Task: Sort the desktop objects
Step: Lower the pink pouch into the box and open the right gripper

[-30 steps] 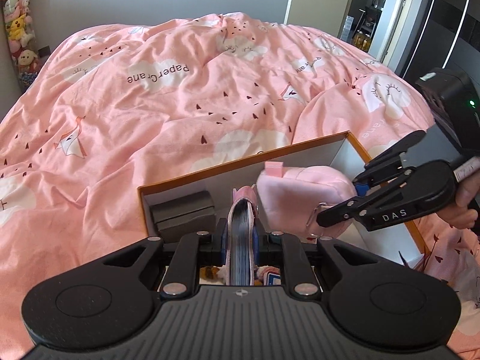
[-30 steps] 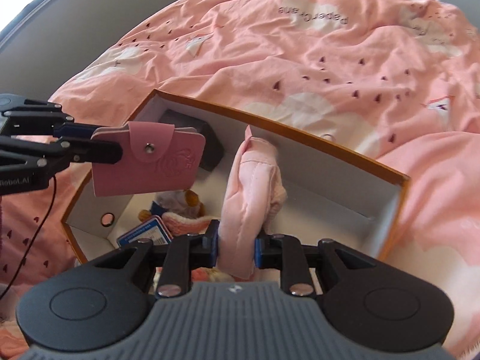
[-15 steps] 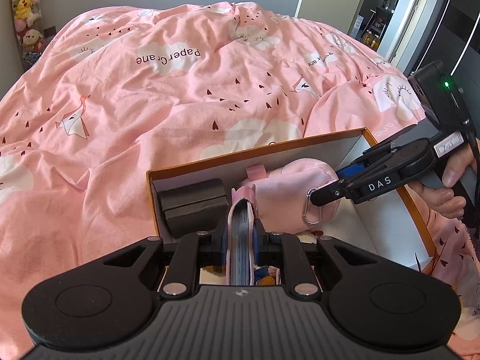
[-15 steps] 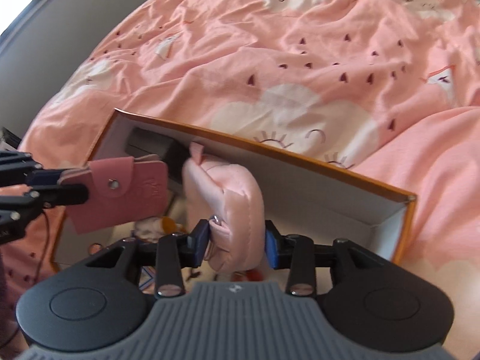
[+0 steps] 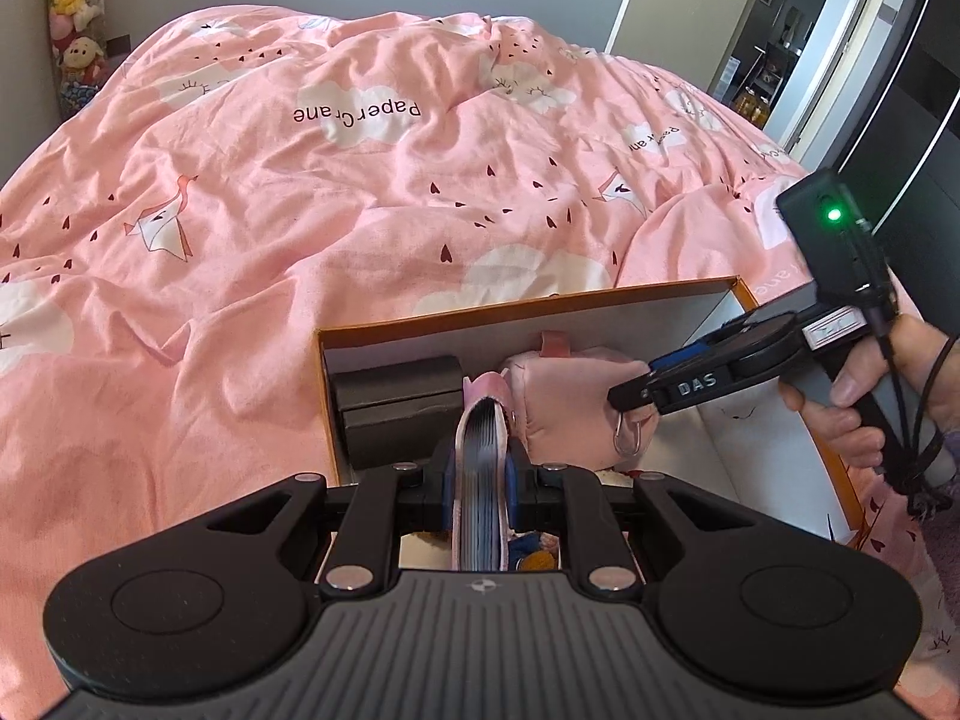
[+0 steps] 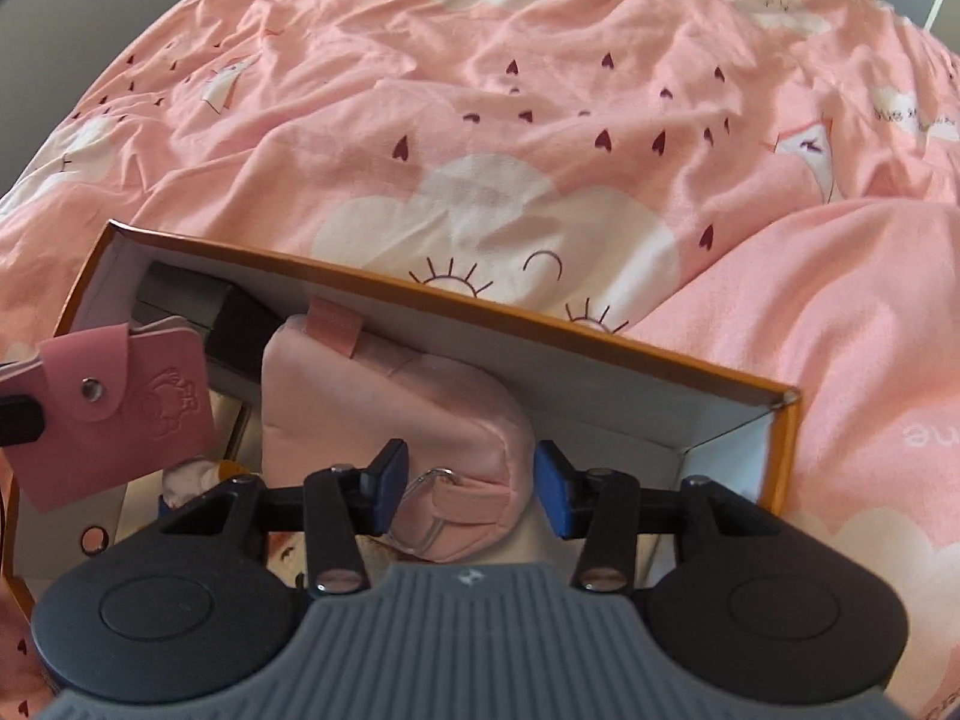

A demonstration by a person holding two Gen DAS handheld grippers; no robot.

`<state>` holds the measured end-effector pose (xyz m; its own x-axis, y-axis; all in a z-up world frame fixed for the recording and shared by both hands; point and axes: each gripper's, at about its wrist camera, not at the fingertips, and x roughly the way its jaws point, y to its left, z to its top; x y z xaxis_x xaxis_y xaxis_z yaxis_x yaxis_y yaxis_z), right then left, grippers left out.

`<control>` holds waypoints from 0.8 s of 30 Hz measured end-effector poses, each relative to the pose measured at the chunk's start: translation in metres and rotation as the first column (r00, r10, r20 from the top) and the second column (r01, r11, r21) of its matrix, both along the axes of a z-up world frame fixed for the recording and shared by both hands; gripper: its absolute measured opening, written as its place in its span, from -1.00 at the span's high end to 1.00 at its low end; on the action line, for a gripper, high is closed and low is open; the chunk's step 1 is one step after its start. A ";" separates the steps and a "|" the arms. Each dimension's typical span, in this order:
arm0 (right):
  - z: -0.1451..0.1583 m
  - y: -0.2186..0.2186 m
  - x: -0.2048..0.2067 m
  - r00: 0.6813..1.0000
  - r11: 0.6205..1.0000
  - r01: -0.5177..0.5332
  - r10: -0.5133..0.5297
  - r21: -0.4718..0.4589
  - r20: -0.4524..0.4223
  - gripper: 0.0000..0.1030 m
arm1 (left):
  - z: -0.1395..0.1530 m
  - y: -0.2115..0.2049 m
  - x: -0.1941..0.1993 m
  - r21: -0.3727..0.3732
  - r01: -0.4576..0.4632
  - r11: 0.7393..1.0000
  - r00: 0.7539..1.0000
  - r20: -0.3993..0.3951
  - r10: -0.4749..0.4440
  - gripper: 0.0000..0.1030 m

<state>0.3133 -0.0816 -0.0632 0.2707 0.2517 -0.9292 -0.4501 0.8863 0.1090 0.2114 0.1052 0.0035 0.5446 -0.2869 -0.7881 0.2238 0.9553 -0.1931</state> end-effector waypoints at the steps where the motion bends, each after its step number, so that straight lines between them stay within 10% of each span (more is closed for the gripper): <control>1: -0.003 0.002 0.000 1.000 1.000 0.006 -0.006 -0.005 0.000 0.21 | 0.000 0.000 0.000 -0.002 -0.002 1.000 1.000 0.000 0.002 0.66; 16: 0.022 0.012 -0.026 0.972 0.990 -0.138 0.135 0.004 0.193 0.24 | 0.000 0.004 -0.006 -0.010 -0.015 1.000 1.000 0.014 0.016 0.66; 24: 0.009 0.044 -0.027 0.950 0.963 -0.258 0.237 0.082 0.201 0.71 | 0.008 0.005 -0.007 -0.011 -0.030 0.999 0.999 0.027 0.031 0.66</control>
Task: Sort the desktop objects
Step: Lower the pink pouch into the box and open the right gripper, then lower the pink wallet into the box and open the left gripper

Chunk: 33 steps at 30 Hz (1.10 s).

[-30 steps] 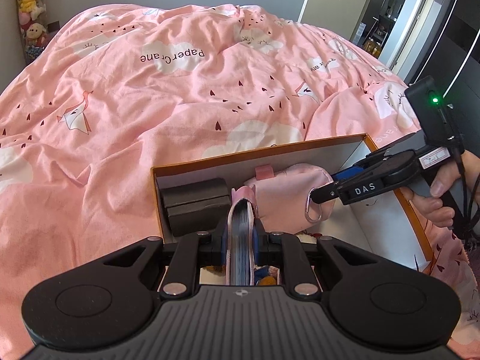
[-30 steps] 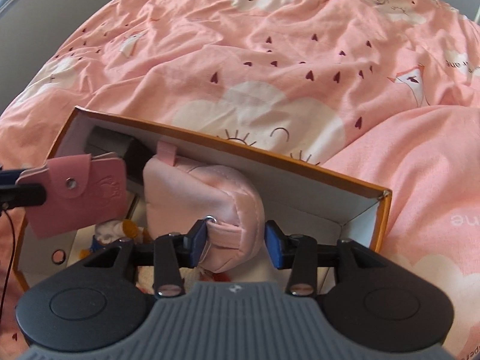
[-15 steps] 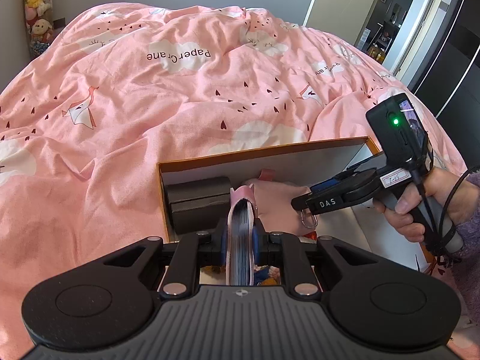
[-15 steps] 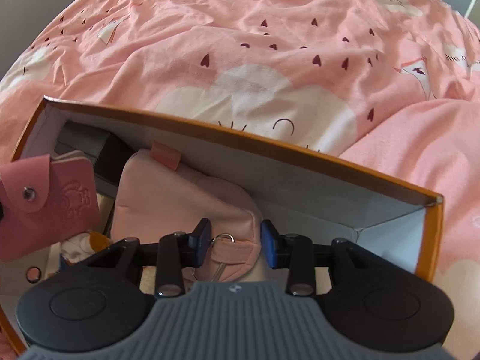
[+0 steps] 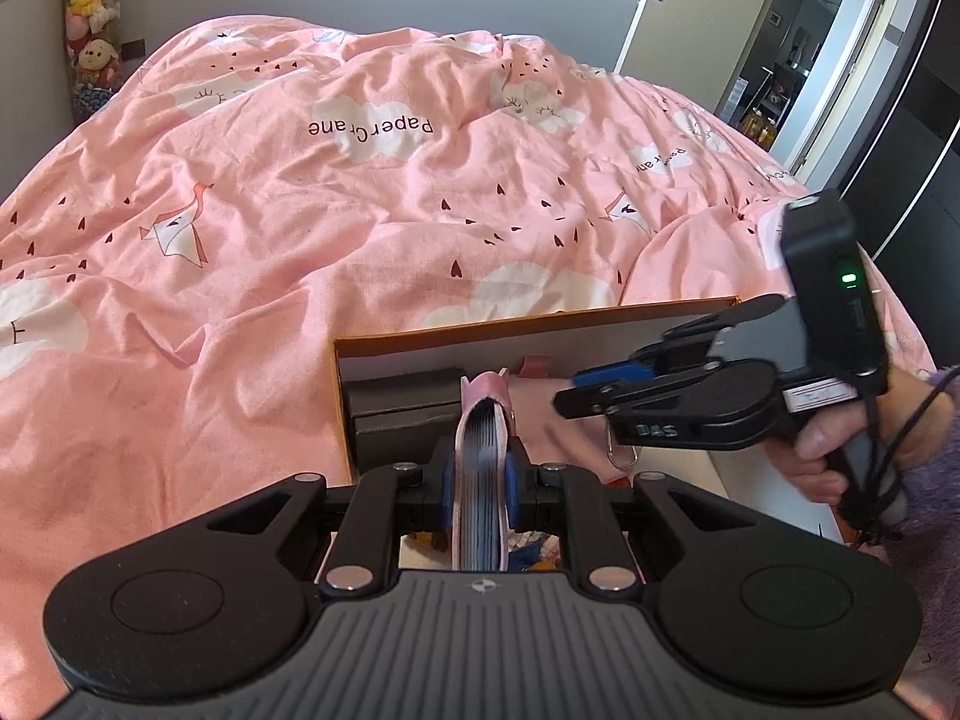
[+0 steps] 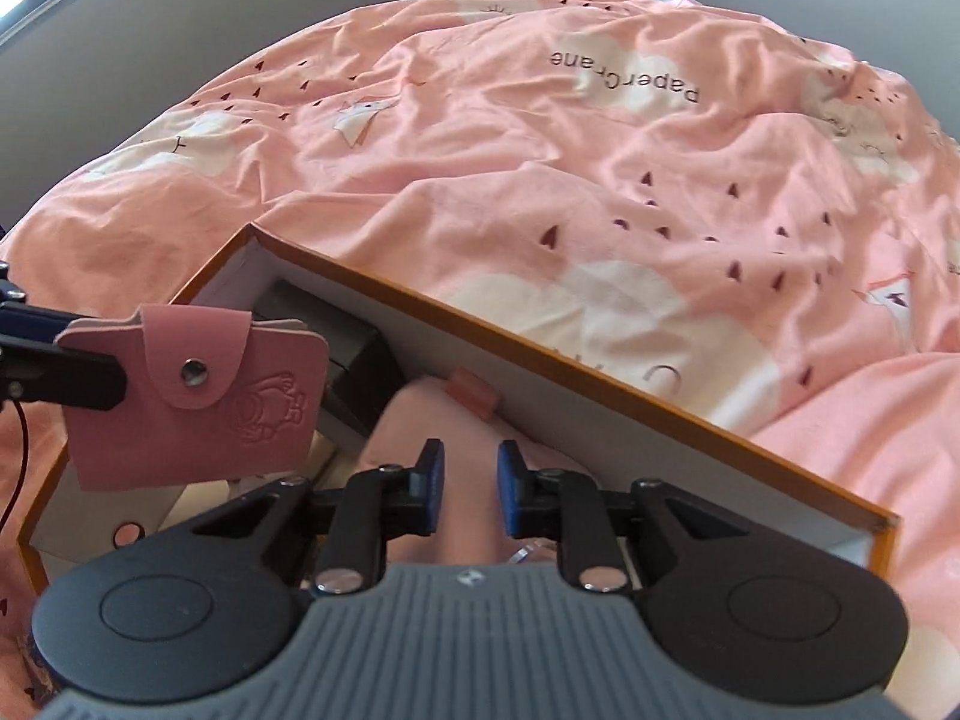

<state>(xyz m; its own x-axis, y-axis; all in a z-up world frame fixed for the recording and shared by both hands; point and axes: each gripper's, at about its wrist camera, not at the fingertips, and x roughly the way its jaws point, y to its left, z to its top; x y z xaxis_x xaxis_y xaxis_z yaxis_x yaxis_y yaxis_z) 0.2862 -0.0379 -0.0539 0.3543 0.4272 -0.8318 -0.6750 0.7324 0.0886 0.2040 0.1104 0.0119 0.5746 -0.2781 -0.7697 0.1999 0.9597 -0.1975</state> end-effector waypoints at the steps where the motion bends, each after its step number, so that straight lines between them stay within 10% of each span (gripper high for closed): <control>1: -0.005 0.004 0.003 1.000 1.000 -0.003 0.003 -0.001 -0.014 0.73 | 0.001 0.000 -0.001 0.001 0.001 1.000 1.000 0.000 -0.001 0.66; 13: -0.033 0.010 0.016 0.994 1.000 0.019 -0.018 0.010 -0.105 0.82 | -0.002 -0.004 -0.003 0.002 0.017 1.000 1.000 -0.018 -0.017 0.66; 25: -0.008 -0.040 0.019 0.983 0.978 0.134 -0.152 -0.160 -0.105 0.12 | -0.003 -0.004 -0.004 -0.004 0.017 1.000 1.000 -0.024 -0.017 0.66; 33: -0.032 -0.049 0.027 0.944 0.972 0.218 -0.232 -0.086 -0.236 0.23 | -0.007 -0.004 -0.005 -0.017 0.006 1.000 0.999 -0.036 -0.006 0.66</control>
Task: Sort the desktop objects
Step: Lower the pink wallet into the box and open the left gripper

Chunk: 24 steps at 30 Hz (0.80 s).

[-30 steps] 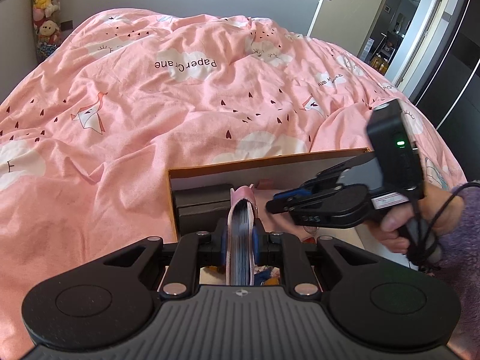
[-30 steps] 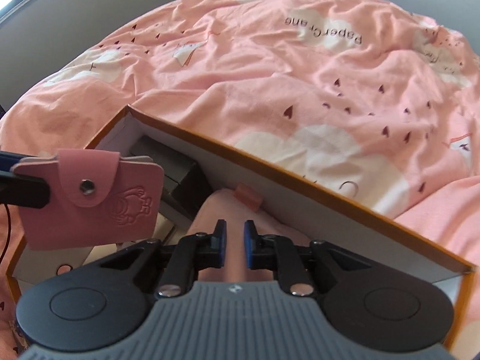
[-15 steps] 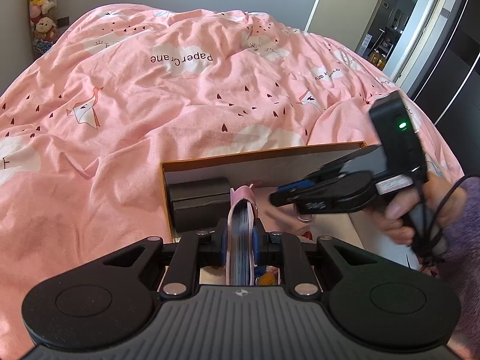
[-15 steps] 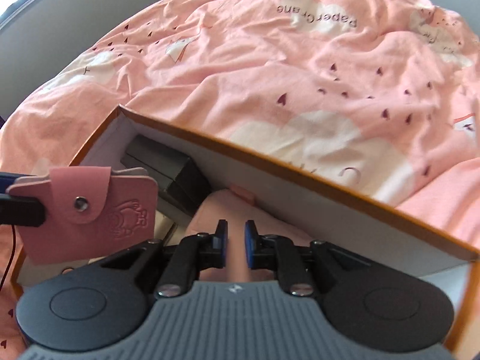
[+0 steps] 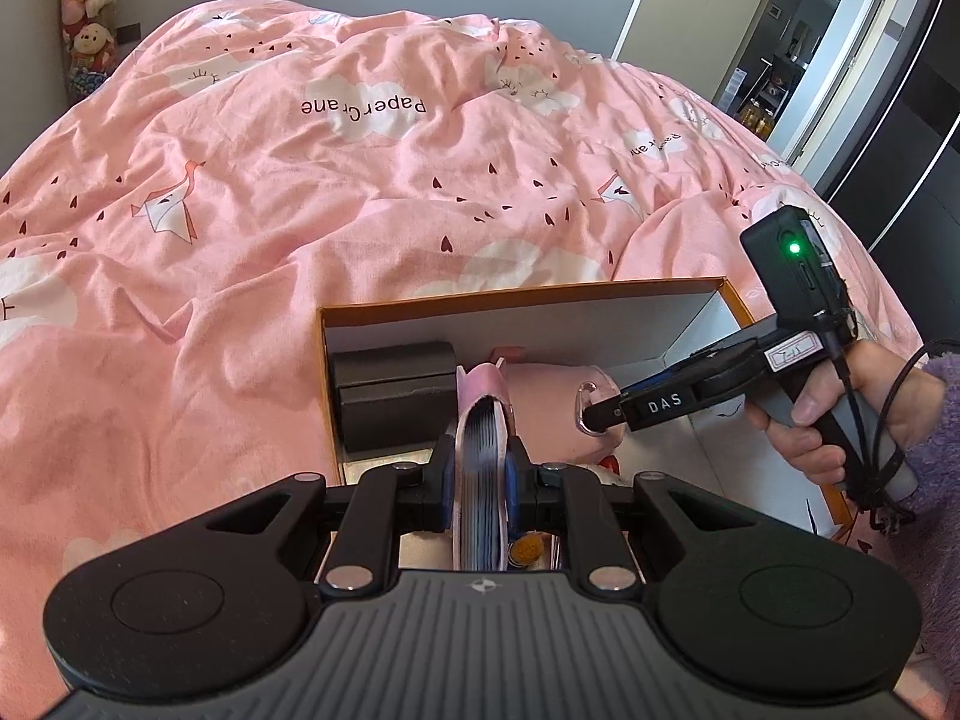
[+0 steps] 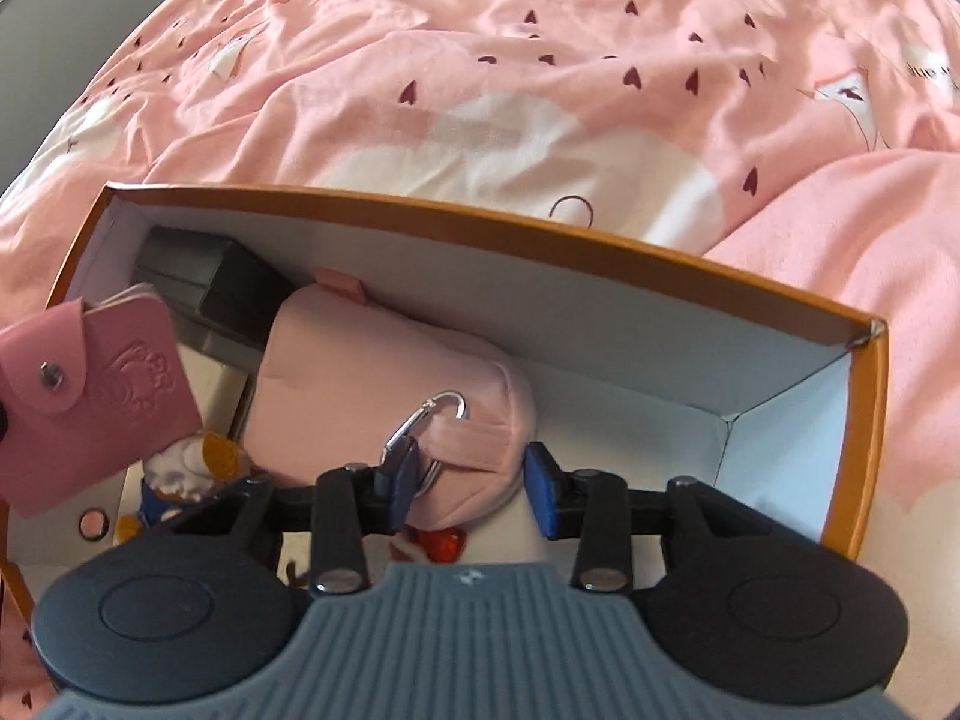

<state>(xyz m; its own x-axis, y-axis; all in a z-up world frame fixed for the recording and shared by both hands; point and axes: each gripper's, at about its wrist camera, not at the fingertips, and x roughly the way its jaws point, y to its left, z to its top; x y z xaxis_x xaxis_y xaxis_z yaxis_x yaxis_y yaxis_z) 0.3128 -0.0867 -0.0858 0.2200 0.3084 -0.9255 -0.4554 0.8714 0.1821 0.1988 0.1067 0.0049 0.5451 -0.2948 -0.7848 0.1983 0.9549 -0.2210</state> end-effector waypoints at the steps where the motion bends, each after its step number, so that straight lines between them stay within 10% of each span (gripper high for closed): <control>1: -0.001 0.000 0.000 1.000 1.000 0.003 -0.003 0.011 -0.003 0.25 | 0.000 0.000 0.000 0.000 0.001 1.000 1.000 0.000 -0.001 0.66; 12: 0.001 0.001 -0.002 1.000 0.999 0.006 -0.006 0.048 -0.007 0.28 | -0.001 0.000 0.000 0.006 0.011 1.000 1.000 0.002 -0.011 0.65; 24: 0.049 -0.011 -0.033 0.974 0.991 -0.100 0.115 -0.086 0.193 0.28 | 0.006 -0.040 0.038 -0.098 0.181 0.979 0.984 0.019 -0.179 0.66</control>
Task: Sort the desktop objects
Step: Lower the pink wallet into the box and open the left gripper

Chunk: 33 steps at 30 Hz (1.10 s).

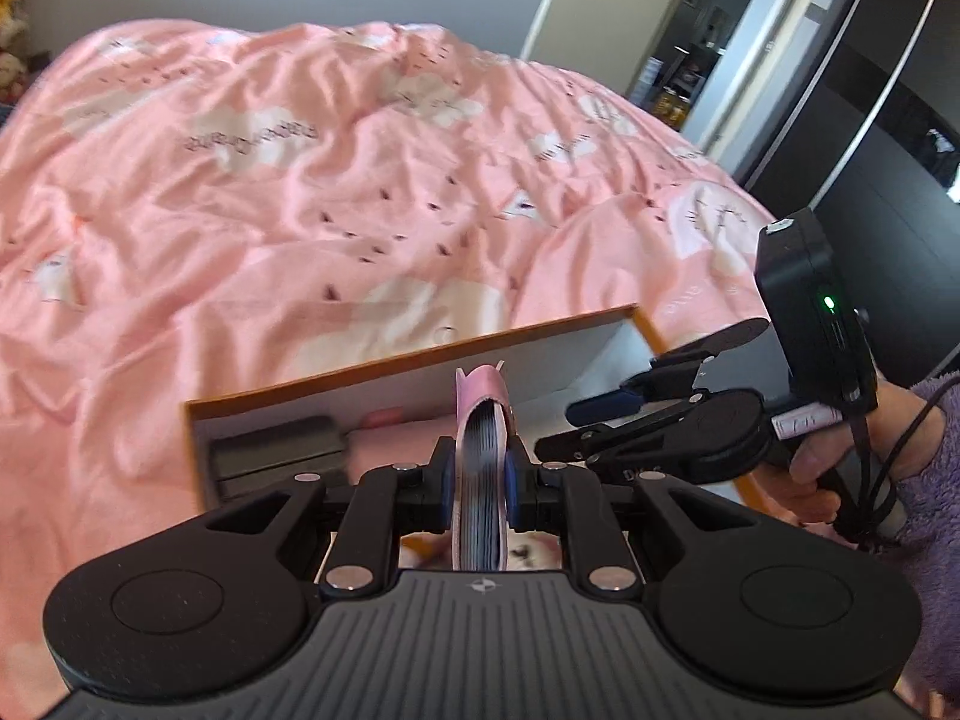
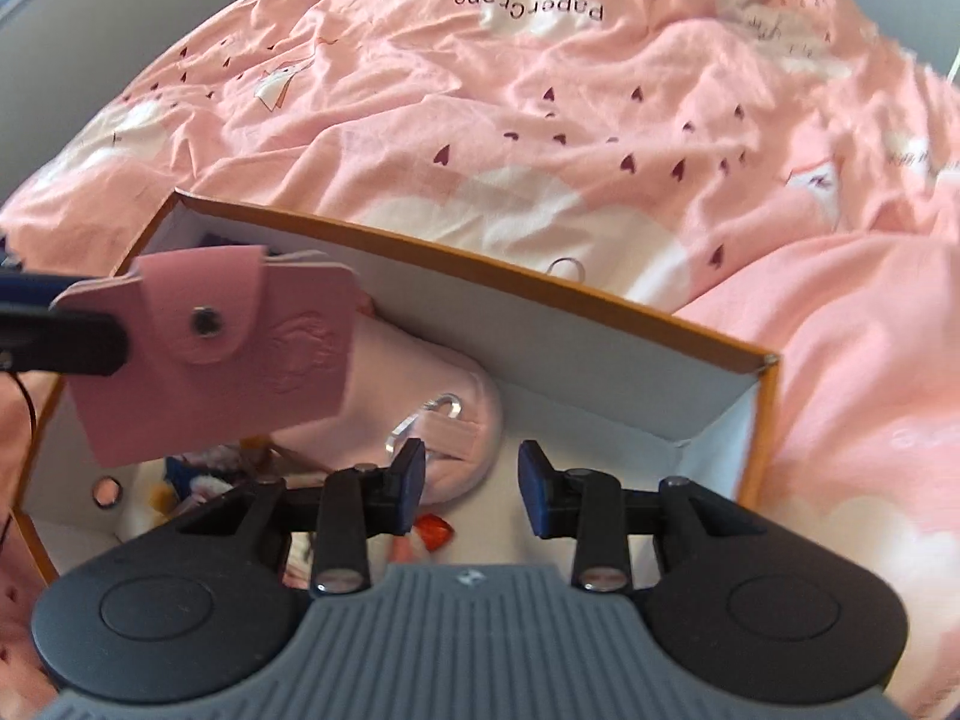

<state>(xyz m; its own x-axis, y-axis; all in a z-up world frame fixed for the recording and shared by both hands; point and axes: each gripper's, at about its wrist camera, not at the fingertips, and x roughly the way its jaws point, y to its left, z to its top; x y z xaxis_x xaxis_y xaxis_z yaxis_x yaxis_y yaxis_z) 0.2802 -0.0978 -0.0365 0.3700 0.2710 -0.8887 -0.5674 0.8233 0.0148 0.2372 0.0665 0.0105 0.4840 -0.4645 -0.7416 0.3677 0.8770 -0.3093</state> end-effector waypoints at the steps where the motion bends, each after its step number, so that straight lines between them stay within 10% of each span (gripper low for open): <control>1: 0.002 -0.002 -0.003 1.000 1.000 -0.005 0.006 -0.022 0.024 0.28 | -0.005 -0.004 0.005 -0.015 0.015 1.000 1.000 -0.018 -0.016 0.66; 11: 0.004 -0.009 -0.010 0.997 0.997 -0.068 0.068 -0.023 0.027 0.28 | -0.036 -0.008 0.042 -0.046 0.045 0.998 0.991 -0.122 -0.050 0.63; 25: -0.016 0.012 0.000 0.997 0.997 -0.064 0.065 0.036 -0.030 0.28 | -0.045 -0.031 0.047 0.333 -0.027 0.942 1.000 0.021 0.022 0.40; 33: -0.011 0.009 -0.003 0.997 0.994 -0.075 0.076 0.077 -0.019 0.28 | -0.032 -0.014 0.037 0.248 -0.087 0.965 0.995 0.062 0.073 0.40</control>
